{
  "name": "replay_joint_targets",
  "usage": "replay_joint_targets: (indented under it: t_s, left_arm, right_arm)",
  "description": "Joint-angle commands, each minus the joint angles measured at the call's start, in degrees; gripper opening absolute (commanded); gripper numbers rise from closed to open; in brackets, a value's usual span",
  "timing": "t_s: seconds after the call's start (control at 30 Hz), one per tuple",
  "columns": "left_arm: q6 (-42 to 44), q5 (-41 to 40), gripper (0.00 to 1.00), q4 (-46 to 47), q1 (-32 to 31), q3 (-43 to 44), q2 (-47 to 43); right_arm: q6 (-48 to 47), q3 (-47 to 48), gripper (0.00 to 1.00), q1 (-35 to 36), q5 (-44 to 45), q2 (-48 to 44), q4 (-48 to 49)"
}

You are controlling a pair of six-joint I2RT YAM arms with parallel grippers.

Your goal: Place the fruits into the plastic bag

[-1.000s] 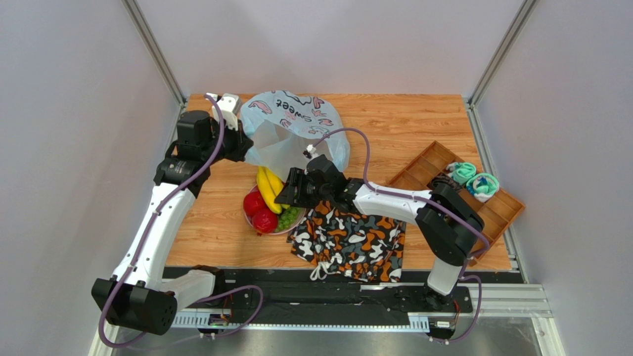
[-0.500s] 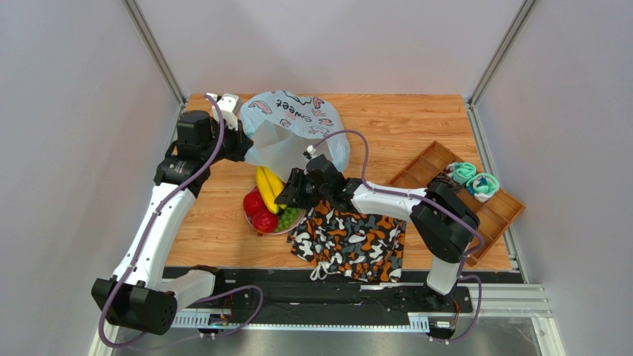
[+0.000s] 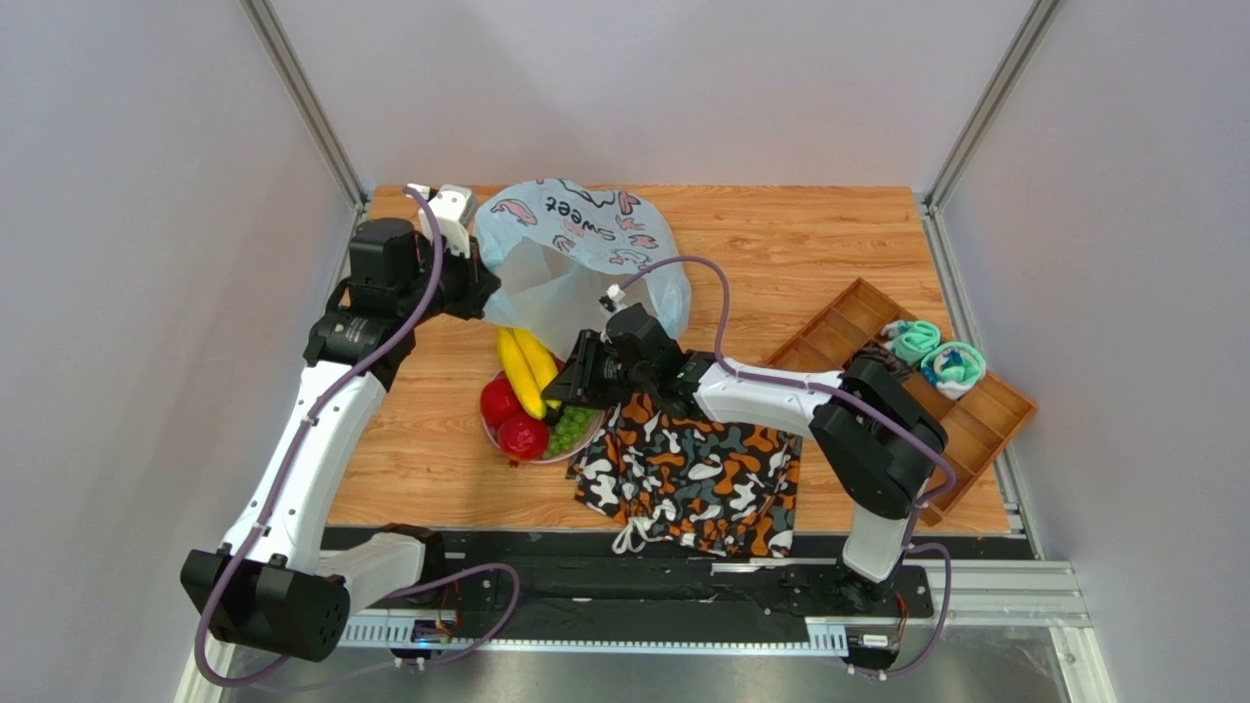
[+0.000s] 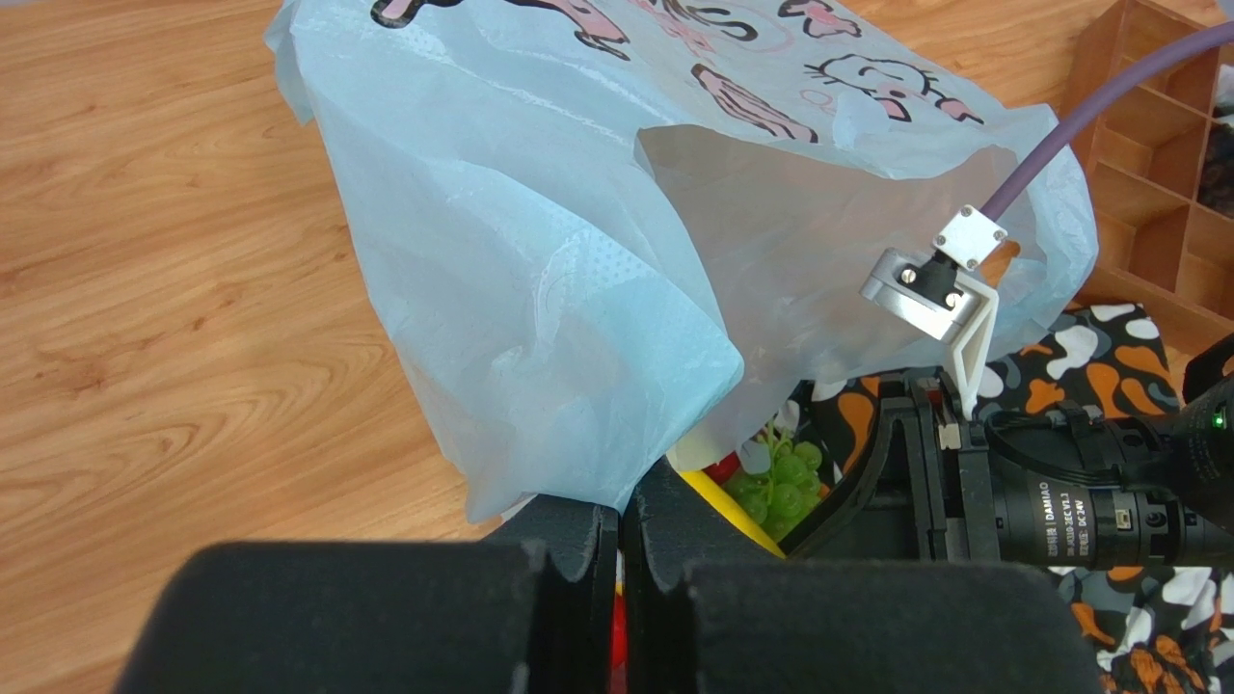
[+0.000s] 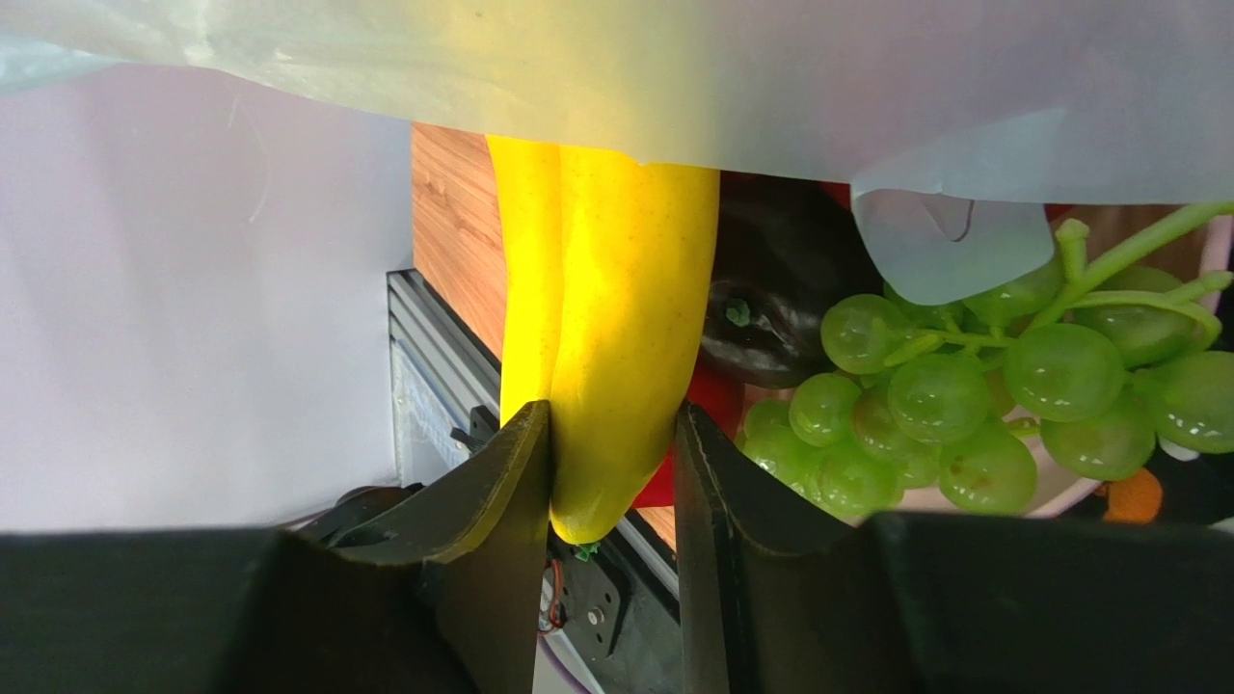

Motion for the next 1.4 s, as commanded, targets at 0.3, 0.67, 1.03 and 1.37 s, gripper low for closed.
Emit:
replay_joint_targets:
  t_s: [0.3, 0.67, 1.03, 1.37]
  left_arm:
    - [-0.91, -0.25, 0.0, 1.2, 0.18, 0.06, -1.52]
    - [-3.02, -0.78, 0.0, 2.34, 2.72, 0.59, -1.25]
    - [-3.46, 2.73, 0.0, 3.56, 2.99, -0.55, -1.87]
    - [-3.11, 10.28, 0.0, 4.89, 2.99, -1.08, -2.57]
  right_arm:
    - [-4.92, 0.04, 0.0, -0.16, -0.85, -3.83, 2.47]
    - [-18.37, -3.64, 0.0, 0.63, -1.65, -17.1, -15.46]
    - [-22.94, -4.1, 0.0, -0.42, 7.04, -26.52, -23.55]
    - [-25.31, 10.22, 0.0, -4.99, 13.91, -17.47, -25.83]
